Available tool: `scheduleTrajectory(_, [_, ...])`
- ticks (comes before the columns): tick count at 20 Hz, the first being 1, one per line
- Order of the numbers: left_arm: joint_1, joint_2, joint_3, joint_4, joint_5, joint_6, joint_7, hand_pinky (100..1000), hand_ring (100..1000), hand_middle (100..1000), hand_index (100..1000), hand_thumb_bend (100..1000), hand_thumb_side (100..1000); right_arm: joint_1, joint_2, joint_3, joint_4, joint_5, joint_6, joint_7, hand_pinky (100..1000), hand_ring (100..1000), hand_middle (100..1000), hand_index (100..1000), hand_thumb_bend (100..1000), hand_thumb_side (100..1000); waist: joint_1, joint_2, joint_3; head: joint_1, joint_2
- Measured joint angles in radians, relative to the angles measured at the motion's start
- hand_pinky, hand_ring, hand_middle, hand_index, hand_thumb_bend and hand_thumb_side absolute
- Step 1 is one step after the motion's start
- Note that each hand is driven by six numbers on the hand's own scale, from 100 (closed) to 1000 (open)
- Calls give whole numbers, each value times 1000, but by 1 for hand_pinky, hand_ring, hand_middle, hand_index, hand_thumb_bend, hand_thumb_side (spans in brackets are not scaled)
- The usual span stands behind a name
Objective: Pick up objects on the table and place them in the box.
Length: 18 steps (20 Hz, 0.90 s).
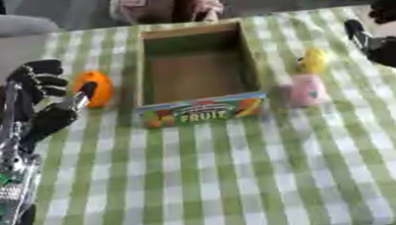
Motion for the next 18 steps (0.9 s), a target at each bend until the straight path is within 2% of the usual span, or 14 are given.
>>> scheduleTrajectory(12, [-7, 3, 0, 1, -3, 2, -2, 578, 589, 597, 685, 628, 137, 0, 0, 0, 0, 0, 0, 0, 630, 619, 564, 741, 376, 100, 2, 0, -1, 0, 0])
scheduleTrajectory(15, [-30, 26, 0, 14, -12, 8, -6, 580, 594, 604, 689, 633, 138, 0, 0, 0, 0, 0, -2, 2, 630, 619, 564, 741, 377, 100, 4, -1, -3, 0, 0])
scheduleTrajectory(16, [-40, 37, 0, 21, -16, 10, -9, 582, 596, 607, 692, 603, 160, 1, 0, 0, 0, 0, -2, 2, 630, 619, 564, 741, 377, 100, 5, -3, -3, 1, 0])
scheduleTrajectory(18, [-60, 63, -1, 36, -27, 16, -15, 587, 601, 612, 696, 644, 136, 3, 0, 0, 0, 0, -3, 3, 630, 619, 564, 741, 377, 100, 6, -4, -6, 2, 0])
